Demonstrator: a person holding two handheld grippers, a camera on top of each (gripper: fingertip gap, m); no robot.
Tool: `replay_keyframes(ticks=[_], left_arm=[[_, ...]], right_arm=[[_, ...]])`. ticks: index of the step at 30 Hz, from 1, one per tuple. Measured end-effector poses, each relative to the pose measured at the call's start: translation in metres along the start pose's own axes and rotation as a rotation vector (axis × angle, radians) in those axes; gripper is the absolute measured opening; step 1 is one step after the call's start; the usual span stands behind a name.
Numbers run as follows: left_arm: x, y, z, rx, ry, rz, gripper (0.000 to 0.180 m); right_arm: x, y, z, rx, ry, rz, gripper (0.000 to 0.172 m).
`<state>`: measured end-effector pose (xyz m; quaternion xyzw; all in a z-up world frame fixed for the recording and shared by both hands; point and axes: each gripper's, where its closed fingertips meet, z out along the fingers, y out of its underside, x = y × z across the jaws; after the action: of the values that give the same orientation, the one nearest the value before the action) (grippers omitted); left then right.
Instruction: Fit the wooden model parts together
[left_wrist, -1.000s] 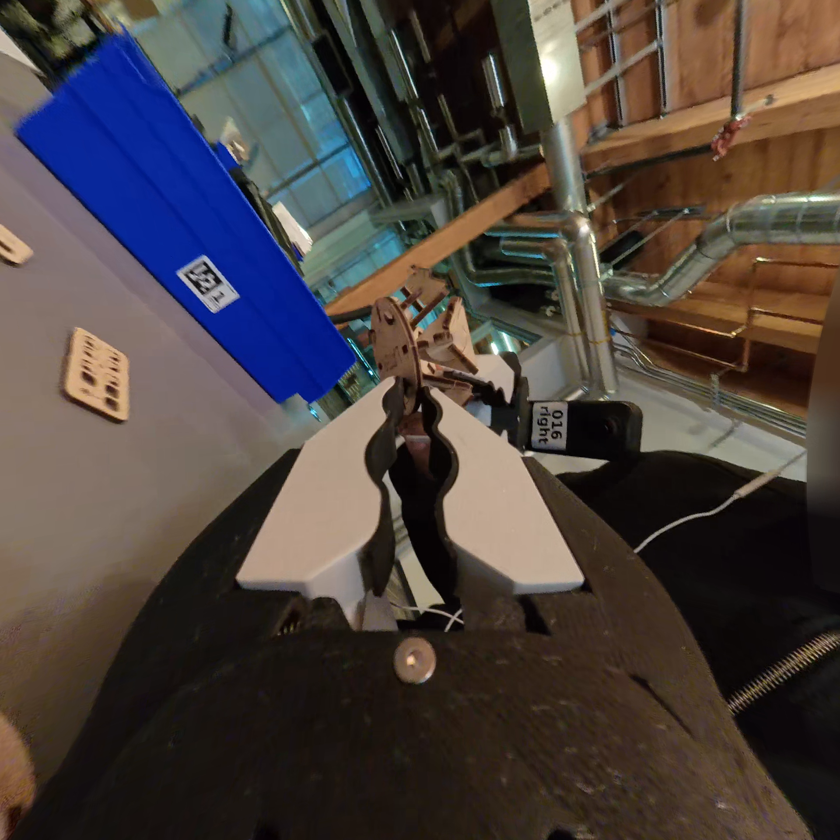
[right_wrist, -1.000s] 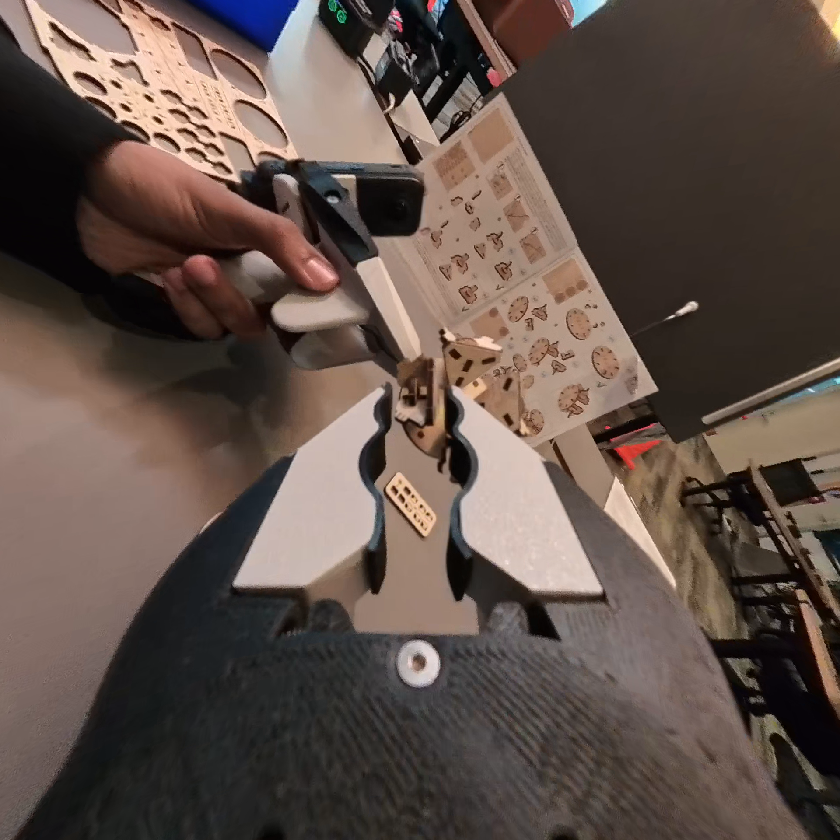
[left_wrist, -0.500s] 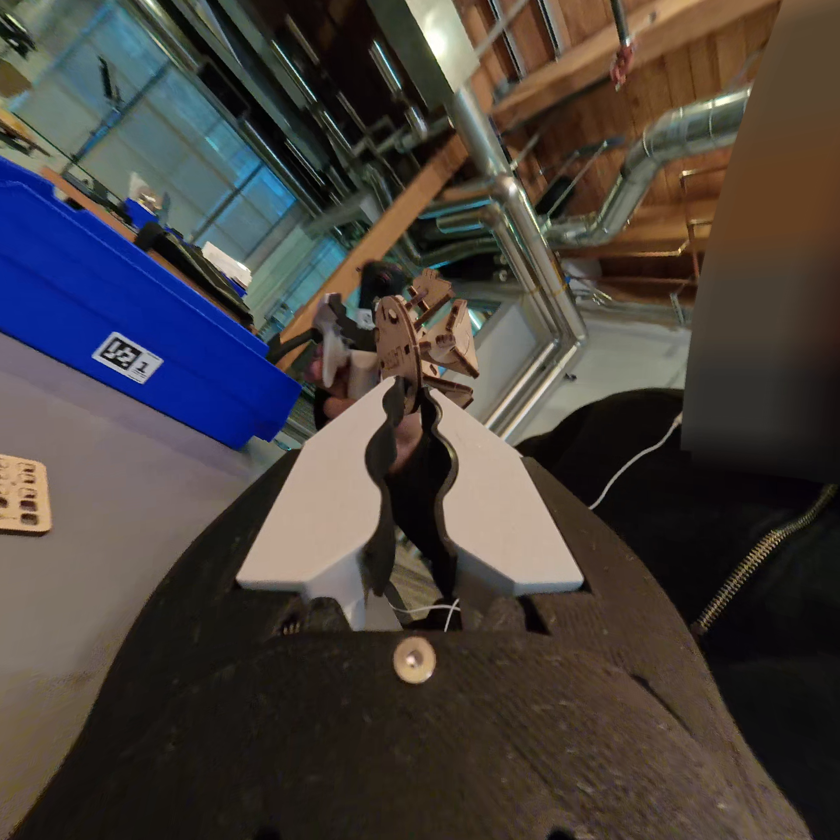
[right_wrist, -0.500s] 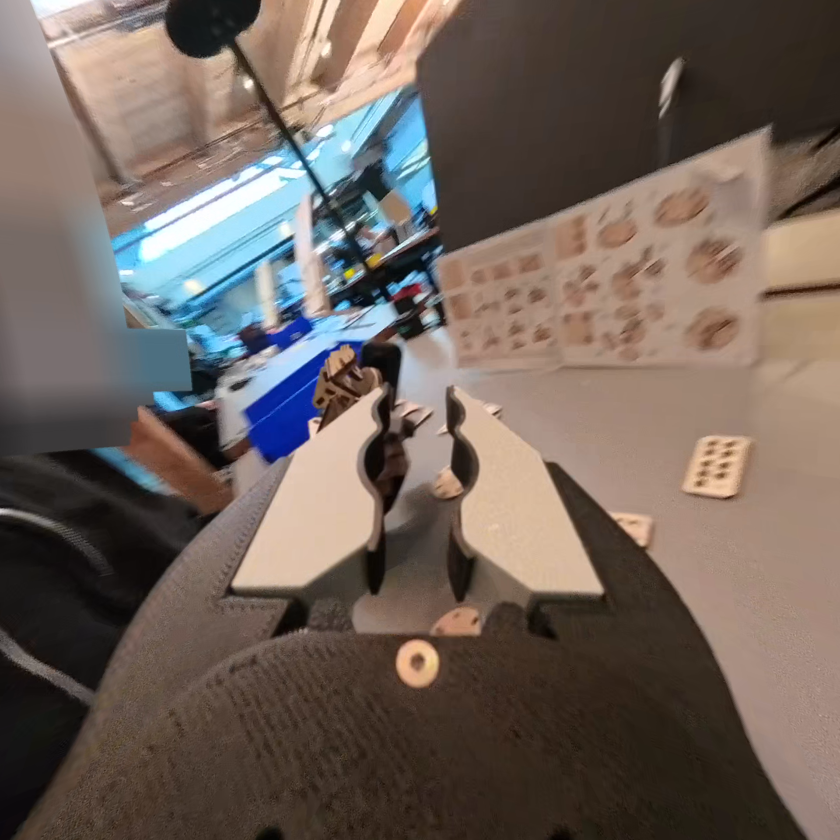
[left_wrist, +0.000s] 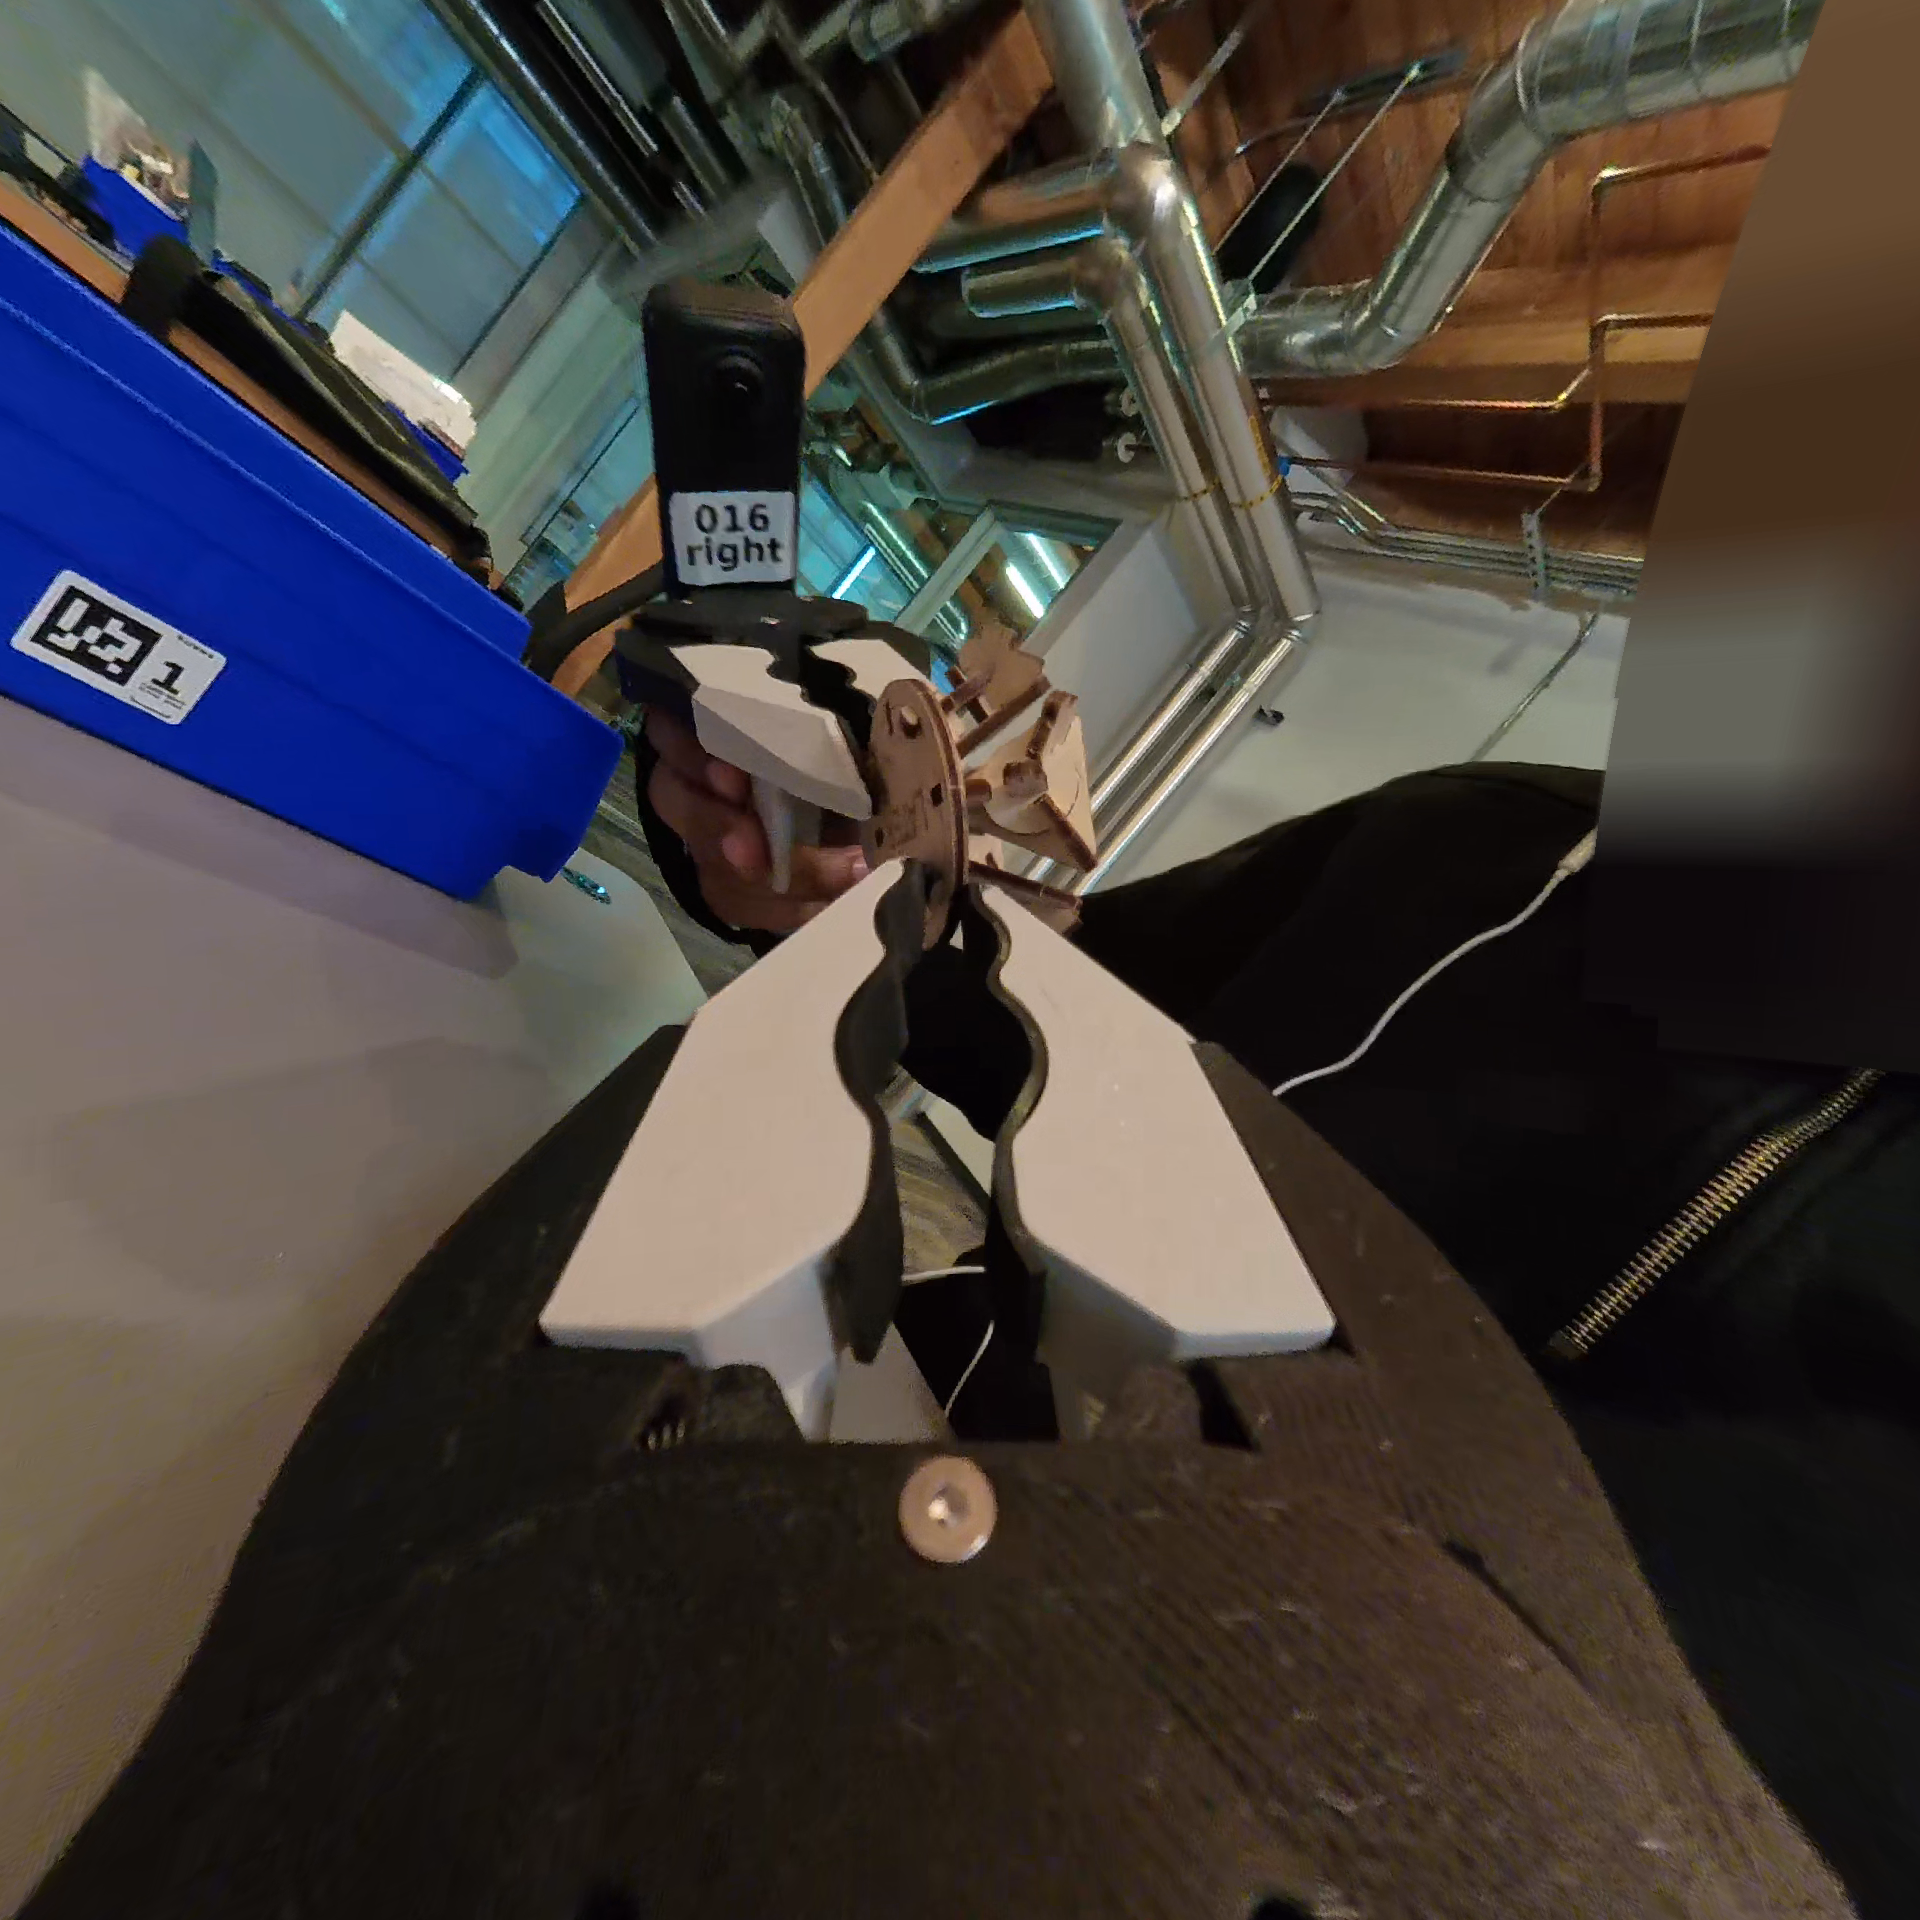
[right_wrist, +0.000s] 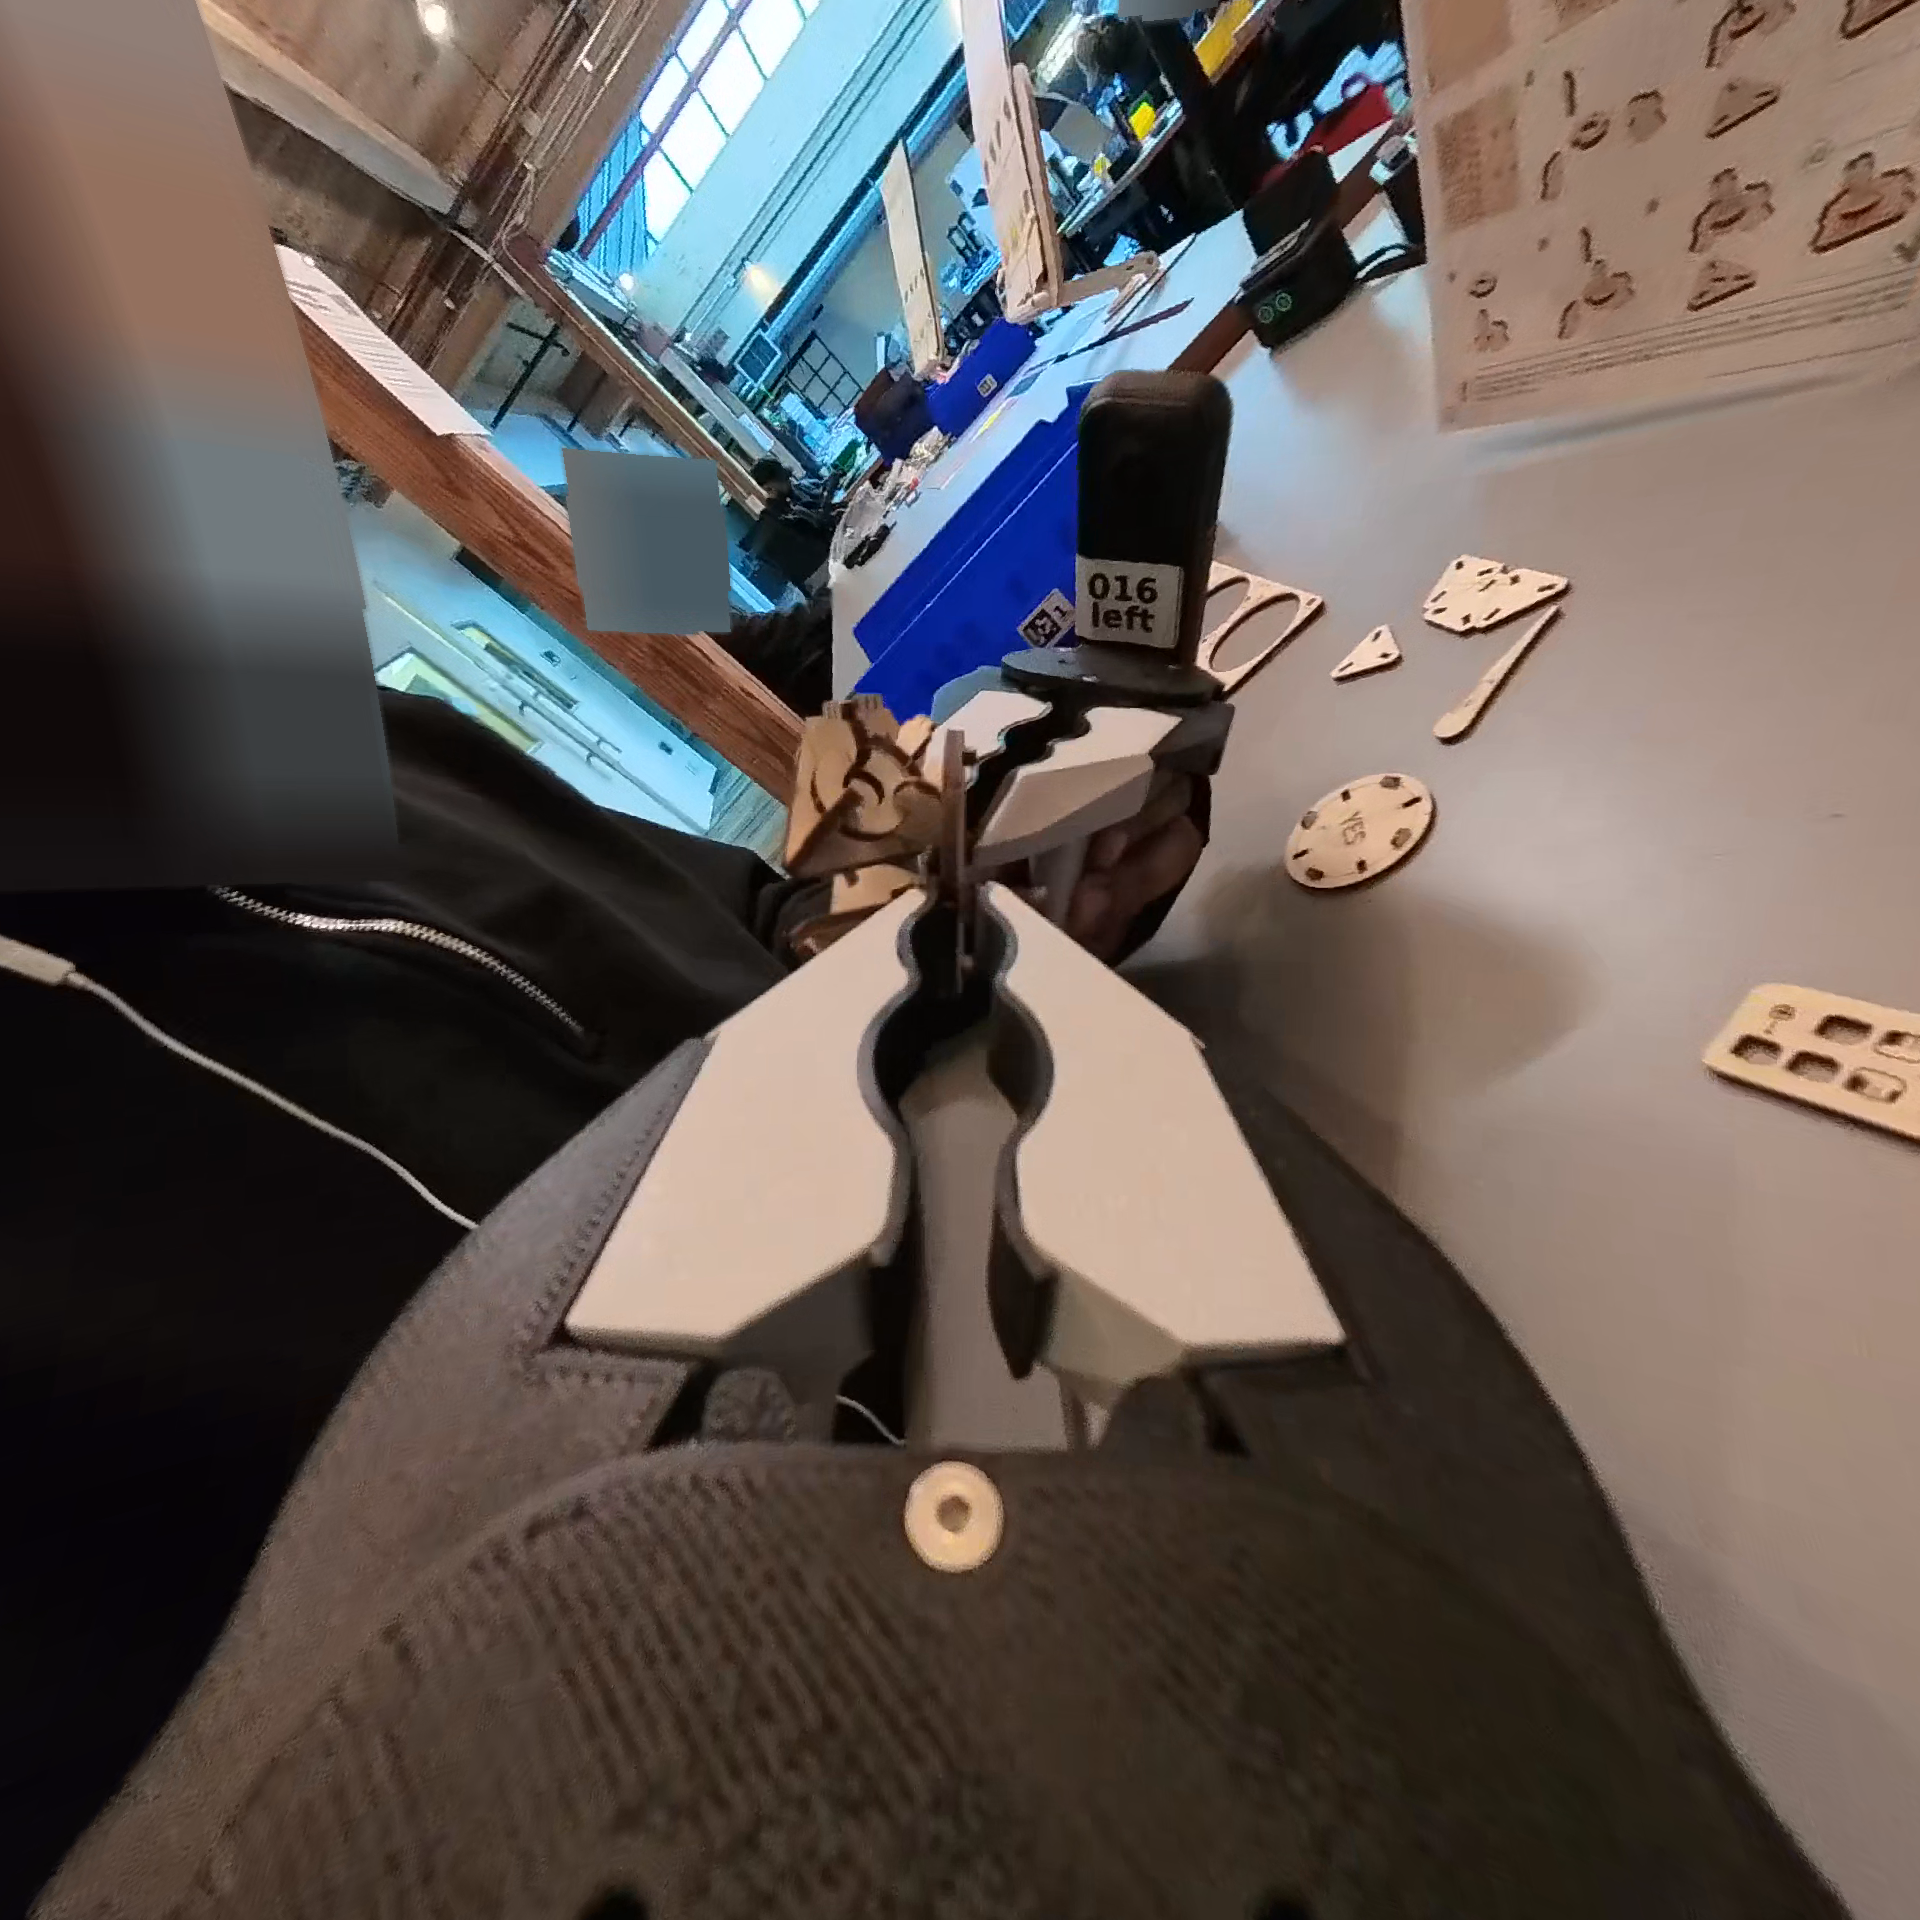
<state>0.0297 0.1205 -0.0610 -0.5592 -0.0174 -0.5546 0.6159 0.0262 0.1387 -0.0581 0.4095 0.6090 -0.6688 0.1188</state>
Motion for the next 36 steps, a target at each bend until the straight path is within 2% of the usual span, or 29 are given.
replay_keyframes(ticks=[3, 6, 9, 13, 16, 23, 27, 32, 36], left_arm=[[-0.009, 0.0, -0.001, 0.009, -0.054, -0.01, 0.004], [-0.023, -0.007, -0.01, 0.041, -0.137, -0.035, 0.015], [-0.039, -0.016, -0.025, 0.094, -0.236, -0.054, 0.022], [-0.038, -0.028, -0.036, 0.159, -0.25, -0.032, 0.021], [-0.037, -0.025, -0.032, 0.126, -0.274, 0.013, 0.021], [-0.03, -0.008, -0.011, -0.025, -0.342, 0.169, 0.024], [-0.036, -0.001, -0.012, -0.095, -0.425, 0.282, 0.025], [-0.051, 0.008, -0.017, -0.135, -0.463, 0.278, 0.025], [-0.054, 0.012, -0.013, -0.136, -0.436, 0.233, 0.026]], right_arm=[[0.005, 0.001, -0.005, 0.024, 0.062, -0.01, 0.002], [0.008, -0.001, -0.016, 0.065, 0.118, 0.012, 0.002], [0.021, 0.008, -0.03, 0.055, 0.248, 0.018, 0.003], [0.048, 0.035, -0.047, -0.049, 0.476, -0.07, 0.003], [0.06, 0.042, -0.052, -0.013, 0.551, -0.16, 0.002], [0.075, 0.065, -0.043, 0.057, 0.519, -0.176, 0.003], [0.078, 0.053, -0.043, 0.15, 0.503, -0.148, 0.002], [0.079, 0.04, -0.05, 0.266, 0.451, -0.076, 0.002], [0.071, 0.029, -0.064, 0.393, 0.409, -0.079, 0.002]])
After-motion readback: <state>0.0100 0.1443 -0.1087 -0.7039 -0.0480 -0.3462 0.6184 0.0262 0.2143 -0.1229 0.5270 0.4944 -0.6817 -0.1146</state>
